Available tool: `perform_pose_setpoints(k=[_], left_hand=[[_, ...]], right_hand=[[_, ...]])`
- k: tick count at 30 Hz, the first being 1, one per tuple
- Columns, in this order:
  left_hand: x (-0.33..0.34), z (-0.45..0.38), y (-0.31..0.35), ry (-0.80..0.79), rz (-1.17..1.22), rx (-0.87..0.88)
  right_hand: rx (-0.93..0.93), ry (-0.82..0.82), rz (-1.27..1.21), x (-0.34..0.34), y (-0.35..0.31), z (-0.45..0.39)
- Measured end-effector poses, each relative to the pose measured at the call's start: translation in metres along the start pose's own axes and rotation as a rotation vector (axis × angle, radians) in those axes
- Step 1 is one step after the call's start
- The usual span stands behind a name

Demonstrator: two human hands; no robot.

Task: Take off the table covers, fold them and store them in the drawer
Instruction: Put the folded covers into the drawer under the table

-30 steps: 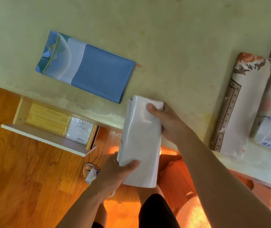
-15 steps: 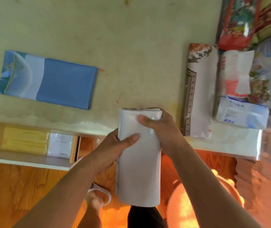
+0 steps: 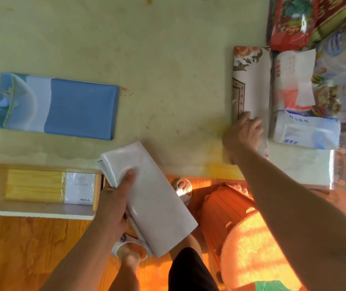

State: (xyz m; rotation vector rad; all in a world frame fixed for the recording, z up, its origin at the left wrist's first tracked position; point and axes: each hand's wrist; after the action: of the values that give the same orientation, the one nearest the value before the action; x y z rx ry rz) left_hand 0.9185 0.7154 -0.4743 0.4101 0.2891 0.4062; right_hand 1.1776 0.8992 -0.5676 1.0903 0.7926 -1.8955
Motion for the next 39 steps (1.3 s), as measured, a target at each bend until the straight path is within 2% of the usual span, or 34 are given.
perform_pose_setpoints(k=[2,6,11,14,19,21,24,29,34,39], left_hand=[[-0.011,0.000,0.001,0.008,0.027,0.000],[-0.036,0.000,0.000,0.011,0.067,0.015],[-0.089,-0.007,-0.010,0.010,0.152,0.053],[-0.137,-0.016,-0.024,0.019,0.232,0.078],[-0.244,-0.023,-0.054,-0.009,0.339,0.062],[-0.300,-0.030,-0.071,-0.018,0.371,0.030],[-0.387,-0.042,-0.104,0.006,0.408,-0.026],[-0.493,-0.093,-0.125,-0.008,0.438,-0.054],[-0.513,-0.191,-0.108,-0.025,0.518,0.025],[-0.477,-0.328,-0.092,-0.077,0.610,0.120]], right_hand=[[0.039,-0.009,0.007,-0.006,-0.008,-0.007],[0.110,0.073,-0.080,-0.010,-0.019,-0.003],[-0.033,0.256,0.040,0.007,-0.029,0.025],[-0.052,0.311,-0.192,0.015,-0.064,0.071],[-0.112,0.121,-0.706,0.038,-0.135,0.227],[-0.218,0.049,-0.808,0.056,-0.159,0.303],[-0.392,-0.031,-0.746,0.091,-0.191,0.404],[-0.680,-0.178,-0.566,0.158,-0.238,0.475],[-0.998,-0.215,-0.408,0.218,-0.276,0.466],[-1.261,-0.002,-0.268,0.306,-0.304,0.413]])
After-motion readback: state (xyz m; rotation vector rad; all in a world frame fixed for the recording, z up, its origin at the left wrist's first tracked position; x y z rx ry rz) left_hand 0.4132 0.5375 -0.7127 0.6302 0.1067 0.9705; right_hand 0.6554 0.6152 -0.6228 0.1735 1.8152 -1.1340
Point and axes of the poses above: each hand's wrist, its own z-axis away from the middle knuckle, its own x-axis out of the palm, y = z × x, and after that the axes turned 8 degrees about -z, right-handed
